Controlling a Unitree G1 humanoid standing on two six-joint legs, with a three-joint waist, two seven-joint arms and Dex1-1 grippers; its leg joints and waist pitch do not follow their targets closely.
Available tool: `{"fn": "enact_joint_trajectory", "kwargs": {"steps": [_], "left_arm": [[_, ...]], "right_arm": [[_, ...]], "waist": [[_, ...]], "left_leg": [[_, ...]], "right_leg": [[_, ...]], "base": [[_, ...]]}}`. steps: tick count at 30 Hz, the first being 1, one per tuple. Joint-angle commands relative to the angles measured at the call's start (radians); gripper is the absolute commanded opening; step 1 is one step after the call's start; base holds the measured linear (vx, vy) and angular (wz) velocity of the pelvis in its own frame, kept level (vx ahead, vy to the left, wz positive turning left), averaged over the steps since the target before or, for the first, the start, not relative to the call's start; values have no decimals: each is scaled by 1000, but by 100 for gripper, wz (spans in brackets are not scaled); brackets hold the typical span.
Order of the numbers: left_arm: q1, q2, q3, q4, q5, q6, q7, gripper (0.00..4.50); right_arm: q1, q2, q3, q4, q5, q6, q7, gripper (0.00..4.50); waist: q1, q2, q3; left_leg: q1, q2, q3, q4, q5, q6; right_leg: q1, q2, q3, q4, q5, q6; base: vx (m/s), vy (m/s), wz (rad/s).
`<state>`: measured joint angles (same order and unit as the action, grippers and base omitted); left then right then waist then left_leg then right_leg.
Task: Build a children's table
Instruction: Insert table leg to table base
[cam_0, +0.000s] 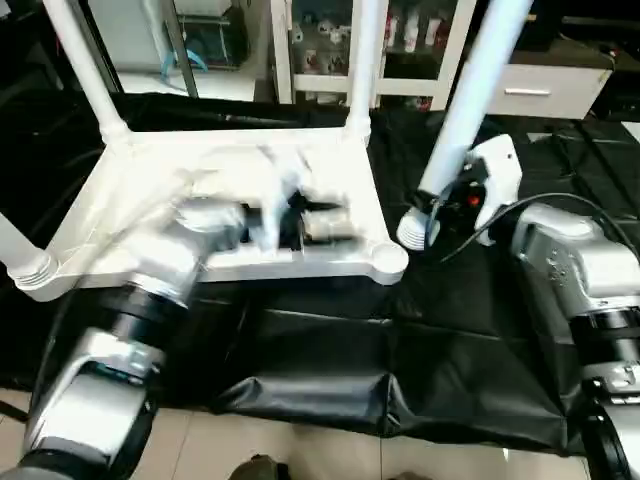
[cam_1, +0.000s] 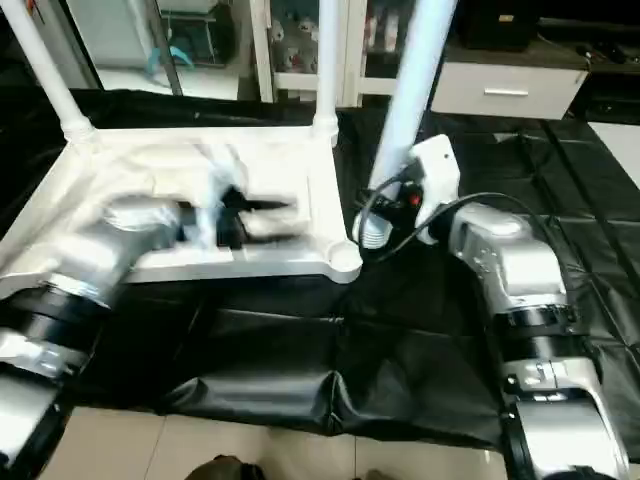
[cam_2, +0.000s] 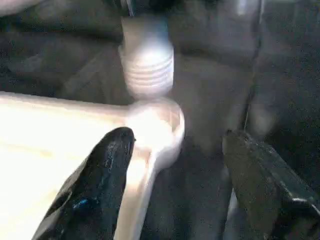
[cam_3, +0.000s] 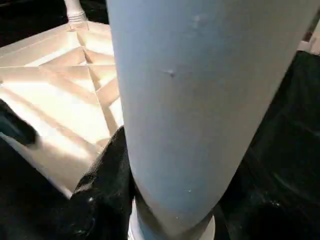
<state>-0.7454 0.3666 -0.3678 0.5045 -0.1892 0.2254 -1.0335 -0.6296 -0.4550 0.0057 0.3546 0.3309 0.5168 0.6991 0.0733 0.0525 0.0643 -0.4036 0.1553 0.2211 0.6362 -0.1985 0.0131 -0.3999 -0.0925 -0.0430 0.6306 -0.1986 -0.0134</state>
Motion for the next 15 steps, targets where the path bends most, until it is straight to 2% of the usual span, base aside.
{"fn": "enact_joint_trajectory", "kwargs": {"steps": [1,2,3,6,7,8,9,10,12,15], "left_arm": [[-9,1,-21,69,68,-83,6,326],[-9,-1,-21,75,71,-88,6,326],[-28,-6,-30,144,102,-125,9,326],[-36,-9,-32,170,108,-133,9,326],[-45,-12,-32,199,112,-141,8,308],[-50,-14,-34,218,117,-153,7,297],[-60,-17,-39,256,127,-175,5,290],[-71,-20,-45,302,140,-199,4,287],[-93,-31,-49,389,166,-240,15,260],[-119,-44,-39,470,193,-278,21,254]], "right_arm": [[9,-5,-4,-54,12,20,23,185],[10,-5,-3,-58,14,22,25,185],[22,-8,9,-92,25,32,44,185],[29,-9,15,-107,30,36,54,185],[34,-9,18,-120,34,39,61,185],[37,-9,20,-125,34,42,63,185],[43,-9,25,-136,35,48,68,185],[53,-12,32,-149,36,54,76,185],[71,-16,40,-166,33,61,87,185],[85,-22,42,-189,35,74,101,185]], "waist": [[-9,-1,-88],[-8,-3,-90],[-11,-3,-90],[-13,-3,-91],[-13,16,-91],[-17,4,-89],[-17,2,-88],[-17,10,-88],[-17,9,-89],[-16,8,-92]], "left_leg": [[40,68,-43,-78,-106,-5],[40,68,-44,-78,-107,-5],[38,68,-44,-78,-103,2],[38,71,-44,-77,-106,11],[39,72,-47,-76,-112,8],[39,70,-44,-78,-127,7],[38,68,-44,-78,-130,12],[40,67,-44,-78,-142,9],[41,69,-45,-78,-154,5],[40,70,-45,-76,-137,14]], "right_leg": [[43,-58,34,-65,-39,-227],[45,-59,34,-62,-28,-233],[48,-60,34,-61,-11,-242],[46,-64,33,-58,-2,-260],[46,-66,33,-56,1,-267],[46,-63,33,-60,-3,-269],[46,-61,33,-64,-12,-267],[45,-61,33,-67,-25,-265],[47,-64,34,-66,-24,-266],[48,-65,34,-63,2,-275]], "base": [[0,0,0],[0,0,0],[0,0,0],[0,0,0],[0,0,0],[0,0,0],[0,0,0],[0,0,0],[0,0,0],[0,0,0]]}}
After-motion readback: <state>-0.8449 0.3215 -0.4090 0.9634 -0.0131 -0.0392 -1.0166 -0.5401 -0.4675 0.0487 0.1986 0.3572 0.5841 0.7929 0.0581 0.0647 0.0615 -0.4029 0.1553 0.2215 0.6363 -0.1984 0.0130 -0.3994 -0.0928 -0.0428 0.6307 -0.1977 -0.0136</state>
